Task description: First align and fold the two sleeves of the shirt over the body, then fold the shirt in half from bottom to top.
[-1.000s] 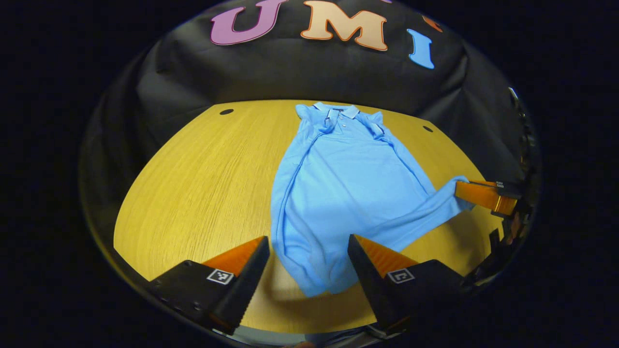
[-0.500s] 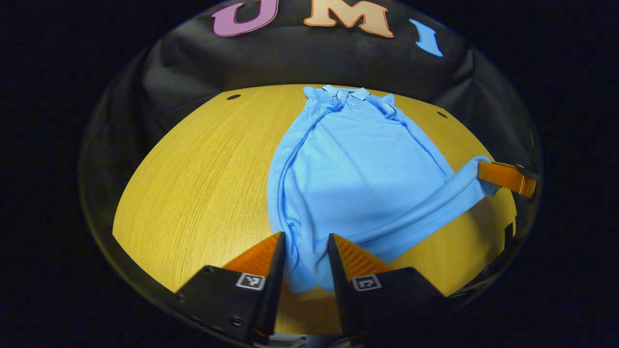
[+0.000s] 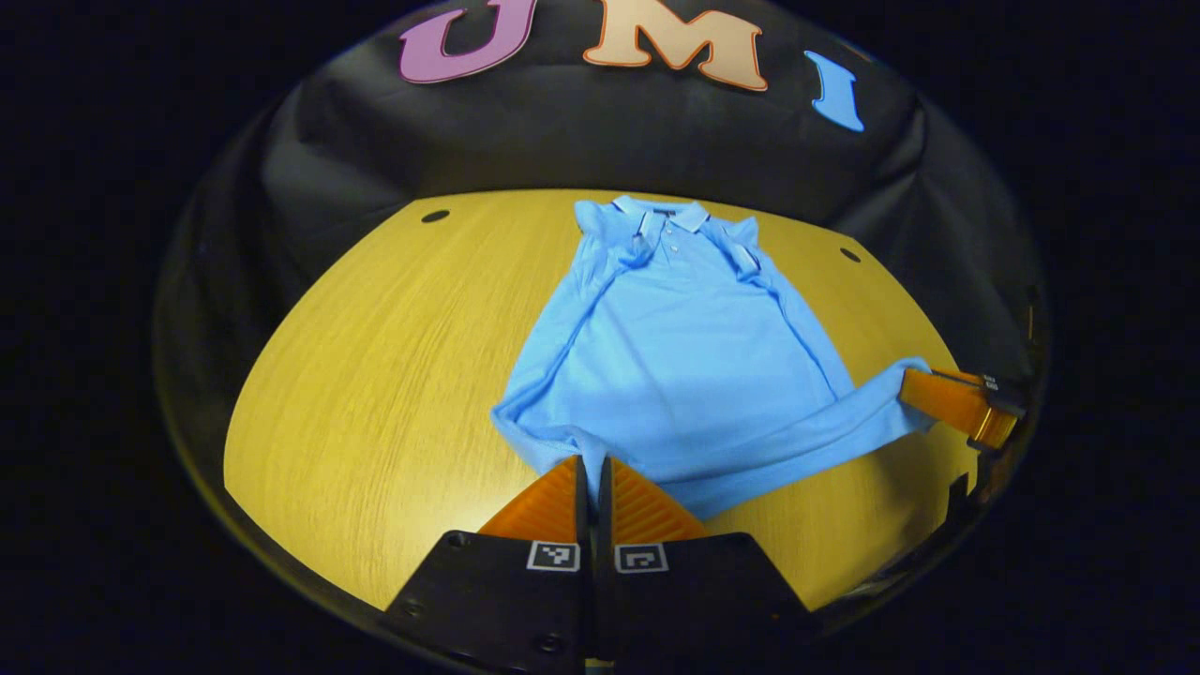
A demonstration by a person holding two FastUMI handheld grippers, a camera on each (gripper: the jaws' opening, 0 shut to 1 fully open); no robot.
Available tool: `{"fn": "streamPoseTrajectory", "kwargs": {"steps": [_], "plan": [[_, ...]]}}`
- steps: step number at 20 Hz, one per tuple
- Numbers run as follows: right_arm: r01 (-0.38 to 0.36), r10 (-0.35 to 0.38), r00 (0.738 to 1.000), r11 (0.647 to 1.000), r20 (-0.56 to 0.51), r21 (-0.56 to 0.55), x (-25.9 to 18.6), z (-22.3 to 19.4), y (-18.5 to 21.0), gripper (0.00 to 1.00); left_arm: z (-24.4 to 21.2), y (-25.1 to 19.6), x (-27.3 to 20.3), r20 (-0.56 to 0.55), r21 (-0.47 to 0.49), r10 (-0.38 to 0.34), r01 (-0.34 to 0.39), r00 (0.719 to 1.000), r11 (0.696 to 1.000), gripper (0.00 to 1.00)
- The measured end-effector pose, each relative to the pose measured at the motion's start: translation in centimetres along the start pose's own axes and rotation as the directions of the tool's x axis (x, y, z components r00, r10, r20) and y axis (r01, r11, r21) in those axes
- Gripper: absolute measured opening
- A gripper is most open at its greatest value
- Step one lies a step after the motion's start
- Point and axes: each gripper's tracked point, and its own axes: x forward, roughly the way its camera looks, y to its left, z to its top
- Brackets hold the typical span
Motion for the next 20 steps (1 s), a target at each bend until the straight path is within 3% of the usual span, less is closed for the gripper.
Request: {"fn": "streamPoseTrajectory", "kwargs": {"steps": [10,20], "plan": [[0.072,-0.075,0.988,0.997,0.136,0.029,5.3,9.6,-1.8,0.02,10.8,-0.2,5.1,0.097,0.039,-0.067,0.064,0.993,0.997,0.0],[0.146,-0.156,0.965,0.987,0.21,0.063,13.6,16.7,-4.1,0.02,20.6,1.3,13.2,0.171,0.038,-0.084,0.078,0.982,0.996,0.0]]}}
